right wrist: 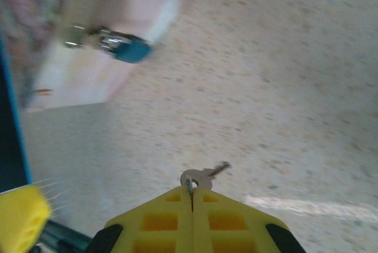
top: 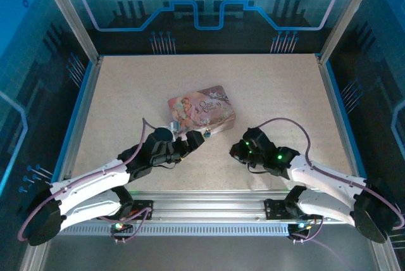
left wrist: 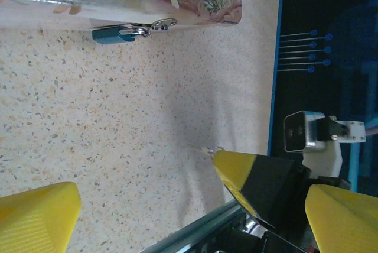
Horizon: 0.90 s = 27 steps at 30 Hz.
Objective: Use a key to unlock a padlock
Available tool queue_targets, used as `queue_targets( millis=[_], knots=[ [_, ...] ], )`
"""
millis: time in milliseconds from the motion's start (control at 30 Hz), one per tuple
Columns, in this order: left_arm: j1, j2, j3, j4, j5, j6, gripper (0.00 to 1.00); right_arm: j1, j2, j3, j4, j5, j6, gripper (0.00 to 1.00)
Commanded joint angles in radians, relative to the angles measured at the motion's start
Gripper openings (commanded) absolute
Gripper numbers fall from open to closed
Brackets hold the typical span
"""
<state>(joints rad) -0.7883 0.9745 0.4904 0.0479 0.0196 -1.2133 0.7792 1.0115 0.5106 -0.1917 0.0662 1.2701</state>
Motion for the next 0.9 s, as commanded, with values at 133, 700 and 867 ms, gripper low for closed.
queue_targets(
  millis=[133, 700, 867],
  knots=[
    [0.006, -0.030, -0.036, 0.152, -0.032, -0.172, 0.99, -0.011, -0.004, 0.031, 0.202, -0.050, -0.048, 0.00],
    [0.032, -0.026, -0.087, 0.280, -0.040, -0.616, 0.98, -0.005, 0.193, 0.182, 0.451, -0.226, -0.184, 0.00],
    [0.031, -0.028, -0.121, 0.351, -0.074, -0.697, 0.94, 0.009, 0.237, 0.193, 0.484, -0.245, -0.175, 0.00]
  ],
)
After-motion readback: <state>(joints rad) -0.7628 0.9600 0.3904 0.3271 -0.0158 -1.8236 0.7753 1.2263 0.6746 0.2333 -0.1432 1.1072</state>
